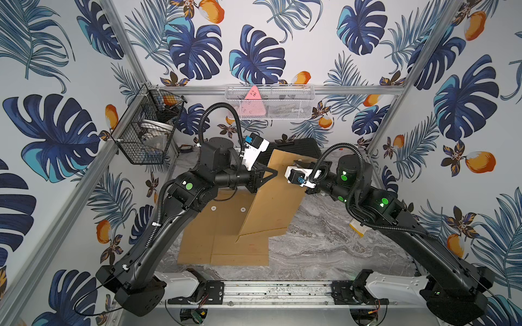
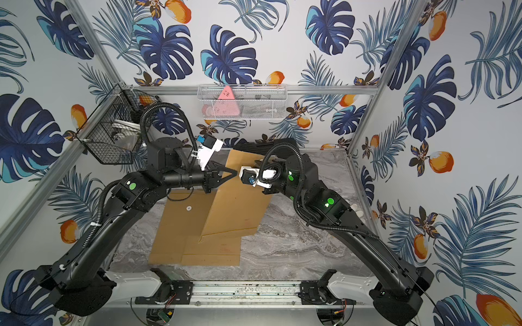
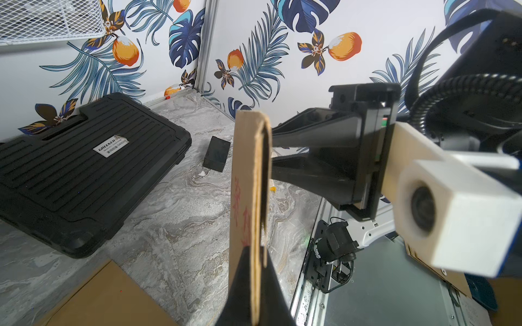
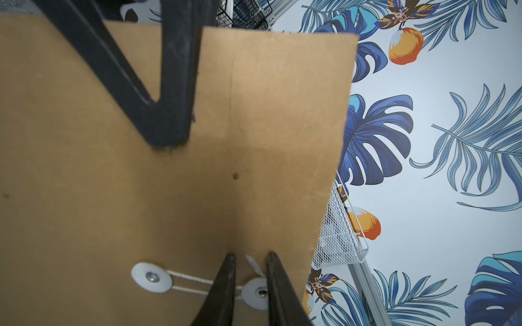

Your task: Open the file bag

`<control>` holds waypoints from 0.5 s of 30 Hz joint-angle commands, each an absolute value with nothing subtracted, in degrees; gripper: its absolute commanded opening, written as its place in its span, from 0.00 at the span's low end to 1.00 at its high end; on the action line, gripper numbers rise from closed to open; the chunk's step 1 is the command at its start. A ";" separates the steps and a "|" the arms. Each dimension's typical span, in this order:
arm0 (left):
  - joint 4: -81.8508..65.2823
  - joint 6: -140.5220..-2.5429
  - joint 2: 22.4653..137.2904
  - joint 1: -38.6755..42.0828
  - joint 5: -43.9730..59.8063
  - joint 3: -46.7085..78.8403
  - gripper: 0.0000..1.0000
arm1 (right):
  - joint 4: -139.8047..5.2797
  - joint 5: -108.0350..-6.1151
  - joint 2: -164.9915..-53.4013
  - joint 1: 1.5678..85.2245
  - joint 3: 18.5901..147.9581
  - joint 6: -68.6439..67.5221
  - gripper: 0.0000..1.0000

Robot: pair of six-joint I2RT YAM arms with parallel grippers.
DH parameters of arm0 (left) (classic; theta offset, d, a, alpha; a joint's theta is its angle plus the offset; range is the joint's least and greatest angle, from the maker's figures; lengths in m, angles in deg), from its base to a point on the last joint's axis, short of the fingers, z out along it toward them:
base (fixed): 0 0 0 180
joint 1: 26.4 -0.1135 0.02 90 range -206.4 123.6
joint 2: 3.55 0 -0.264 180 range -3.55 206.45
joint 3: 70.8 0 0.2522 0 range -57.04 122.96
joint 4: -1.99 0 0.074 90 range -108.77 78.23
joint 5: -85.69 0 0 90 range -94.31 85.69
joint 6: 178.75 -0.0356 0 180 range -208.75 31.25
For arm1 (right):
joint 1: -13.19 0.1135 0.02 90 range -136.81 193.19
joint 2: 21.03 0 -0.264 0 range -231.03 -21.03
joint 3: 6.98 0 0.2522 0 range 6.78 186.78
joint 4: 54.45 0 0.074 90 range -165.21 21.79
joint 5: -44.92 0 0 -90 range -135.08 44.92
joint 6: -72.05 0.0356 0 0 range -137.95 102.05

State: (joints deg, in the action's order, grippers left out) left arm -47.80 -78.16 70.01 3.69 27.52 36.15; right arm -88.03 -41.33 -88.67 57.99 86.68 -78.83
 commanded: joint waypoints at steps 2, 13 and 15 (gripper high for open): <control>-46.70 -77.86 69.89 3.74 28.91 36.65 0.00 | -85.73 -40.73 -88.84 58.11 86.42 -79.68 0.19; -46.71 -77.94 69.73 3.68 29.53 36.39 0.00 | -83.11 -39.21 -89.15 58.53 85.30 -79.56 0.08; -46.82 -78.03 69.69 3.73 29.61 36.48 0.00 | -82.48 -38.86 -89.05 58.63 85.05 -79.38 0.06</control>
State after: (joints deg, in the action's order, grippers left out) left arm -47.80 -77.97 70.01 3.69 28.18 36.15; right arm -85.73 -39.78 -89.15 58.49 85.30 -79.00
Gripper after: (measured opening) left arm 0.069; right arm 0.063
